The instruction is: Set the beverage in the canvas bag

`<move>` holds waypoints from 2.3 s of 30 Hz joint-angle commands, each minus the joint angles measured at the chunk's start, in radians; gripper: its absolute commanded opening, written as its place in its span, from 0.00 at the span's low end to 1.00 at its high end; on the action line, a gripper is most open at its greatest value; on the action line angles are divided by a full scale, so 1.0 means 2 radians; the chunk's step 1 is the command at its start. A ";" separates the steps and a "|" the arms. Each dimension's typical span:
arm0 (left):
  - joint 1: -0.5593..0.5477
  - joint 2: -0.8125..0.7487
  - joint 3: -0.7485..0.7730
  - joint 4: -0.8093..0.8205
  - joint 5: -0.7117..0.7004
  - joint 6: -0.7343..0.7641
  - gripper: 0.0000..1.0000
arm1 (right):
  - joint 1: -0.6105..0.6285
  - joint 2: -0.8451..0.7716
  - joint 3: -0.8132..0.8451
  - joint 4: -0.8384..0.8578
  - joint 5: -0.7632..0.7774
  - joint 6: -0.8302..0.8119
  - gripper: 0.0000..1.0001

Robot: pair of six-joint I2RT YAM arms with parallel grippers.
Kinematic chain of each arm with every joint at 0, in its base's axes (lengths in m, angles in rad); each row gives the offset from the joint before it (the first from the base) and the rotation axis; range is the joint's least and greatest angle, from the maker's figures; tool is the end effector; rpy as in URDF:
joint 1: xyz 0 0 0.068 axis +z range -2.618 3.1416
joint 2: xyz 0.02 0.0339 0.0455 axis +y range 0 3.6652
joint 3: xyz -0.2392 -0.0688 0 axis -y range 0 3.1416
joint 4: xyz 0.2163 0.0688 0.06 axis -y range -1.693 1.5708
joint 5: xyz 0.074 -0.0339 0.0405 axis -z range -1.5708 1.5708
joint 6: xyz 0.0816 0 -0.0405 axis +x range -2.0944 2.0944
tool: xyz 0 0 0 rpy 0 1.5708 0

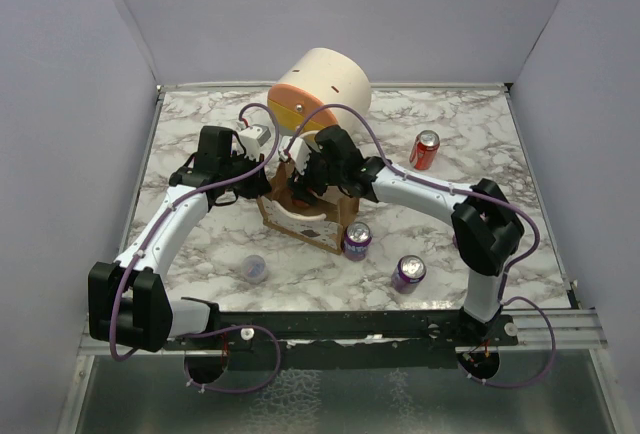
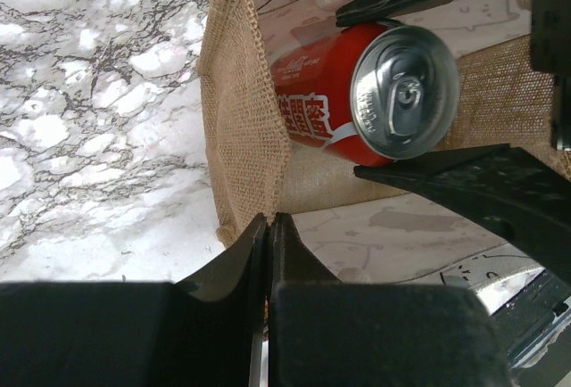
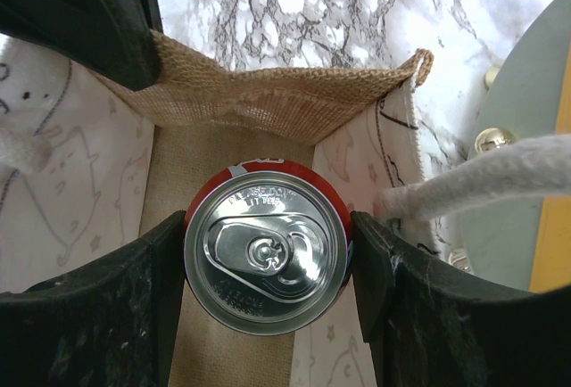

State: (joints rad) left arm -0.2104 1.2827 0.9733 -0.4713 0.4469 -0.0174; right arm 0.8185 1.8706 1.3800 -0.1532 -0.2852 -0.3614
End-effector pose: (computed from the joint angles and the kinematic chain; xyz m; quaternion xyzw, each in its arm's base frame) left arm 0.2676 -0.0932 0.2303 0.1716 0.8876 -0.2459 0.3496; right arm 0.2781 0.3307 0.2016 -0.5454 0.7004 0.2241 0.4022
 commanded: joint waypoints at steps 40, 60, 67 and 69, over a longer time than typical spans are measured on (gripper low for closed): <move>0.001 -0.022 -0.028 0.012 -0.009 0.003 0.00 | 0.004 0.047 0.055 0.014 0.015 0.025 0.83; 0.003 -0.017 -0.022 0.014 -0.019 -0.008 0.00 | 0.004 -0.019 0.040 -0.023 -0.012 -0.006 0.87; 0.008 -0.022 -0.027 0.023 -0.006 -0.014 0.00 | 0.004 -0.059 0.008 -0.012 -0.011 -0.015 0.86; 0.009 -0.021 -0.027 0.025 -0.004 -0.014 0.00 | 0.003 -0.072 0.002 -0.012 -0.010 -0.021 0.86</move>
State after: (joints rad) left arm -0.2020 1.2491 0.9340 -0.4324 0.4290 -0.0357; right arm 0.8192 1.7931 1.4109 -0.2001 -0.2886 -0.3721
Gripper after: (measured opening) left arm 0.019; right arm 0.864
